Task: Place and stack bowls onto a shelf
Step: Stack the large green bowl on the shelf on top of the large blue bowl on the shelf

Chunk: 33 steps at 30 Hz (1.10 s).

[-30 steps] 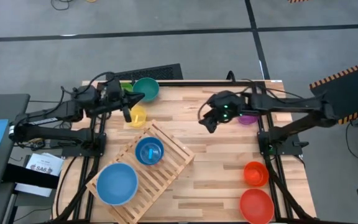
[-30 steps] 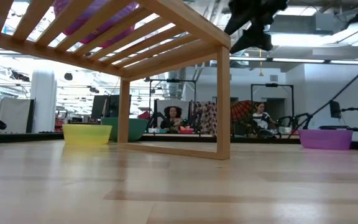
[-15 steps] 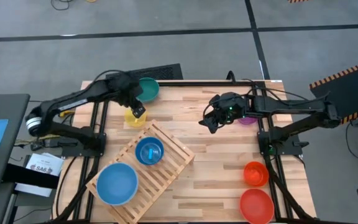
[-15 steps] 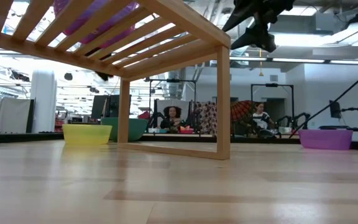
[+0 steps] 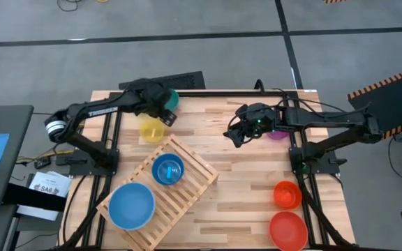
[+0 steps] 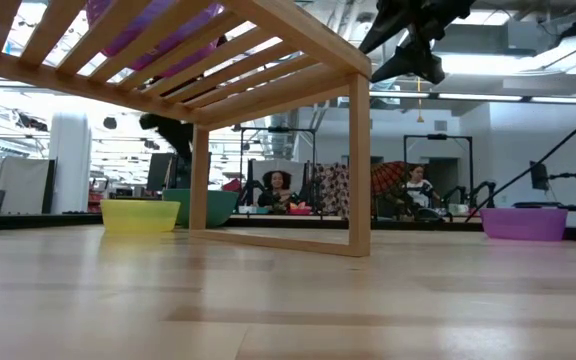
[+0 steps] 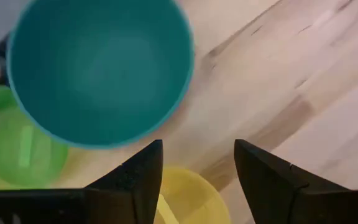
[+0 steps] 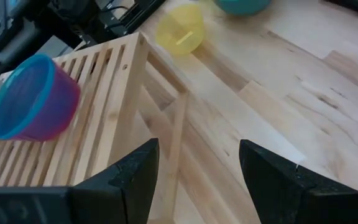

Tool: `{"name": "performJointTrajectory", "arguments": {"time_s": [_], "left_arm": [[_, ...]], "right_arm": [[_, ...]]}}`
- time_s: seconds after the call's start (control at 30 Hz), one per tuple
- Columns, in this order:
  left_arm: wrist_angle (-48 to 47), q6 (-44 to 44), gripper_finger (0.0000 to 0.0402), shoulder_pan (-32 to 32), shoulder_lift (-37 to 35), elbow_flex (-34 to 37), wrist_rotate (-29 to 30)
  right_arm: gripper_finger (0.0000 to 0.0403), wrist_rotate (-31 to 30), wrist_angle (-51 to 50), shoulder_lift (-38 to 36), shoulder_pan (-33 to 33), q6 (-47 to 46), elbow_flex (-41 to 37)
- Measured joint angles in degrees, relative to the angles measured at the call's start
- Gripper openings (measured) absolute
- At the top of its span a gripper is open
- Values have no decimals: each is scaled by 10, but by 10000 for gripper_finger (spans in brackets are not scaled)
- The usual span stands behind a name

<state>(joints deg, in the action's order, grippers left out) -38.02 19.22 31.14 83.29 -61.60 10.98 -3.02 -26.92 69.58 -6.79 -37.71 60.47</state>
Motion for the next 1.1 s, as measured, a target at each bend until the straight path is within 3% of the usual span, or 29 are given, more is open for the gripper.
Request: {"name": "performJointTrajectory", "arguments": {"time_s": [0.23, 0.5, 0.6, 0.7, 0.87, 0.97, 1.1], "left_arm": [[9, -26, 174, -21, 38, 0, 91], [15, -90, 174, -62, 35, 0, 118], [-6, -117, 174, -91, 31, 3, 152], [11, -89, 174, -117, 5, 40, 186], [165, -54, 174, -134, -102, 165, 191], [202, -114, 174, -124, -163, 227, 165], [153, -224, 174, -80, -186, 256, 137]], "right_arm": [[248, 0, 0, 0, 0, -3, 0], [248, -1, 0, 0, -1, 0, 0], [248, -1, 0, 0, -1, 0, 0], [248, -1, 0, 0, -1, 0, 0], [248, -2, 0, 0, -1, 1, 0], [248, -2, 0, 0, -1, 2, 0], [248, -19, 0, 1, -1, 1, 0]]}}
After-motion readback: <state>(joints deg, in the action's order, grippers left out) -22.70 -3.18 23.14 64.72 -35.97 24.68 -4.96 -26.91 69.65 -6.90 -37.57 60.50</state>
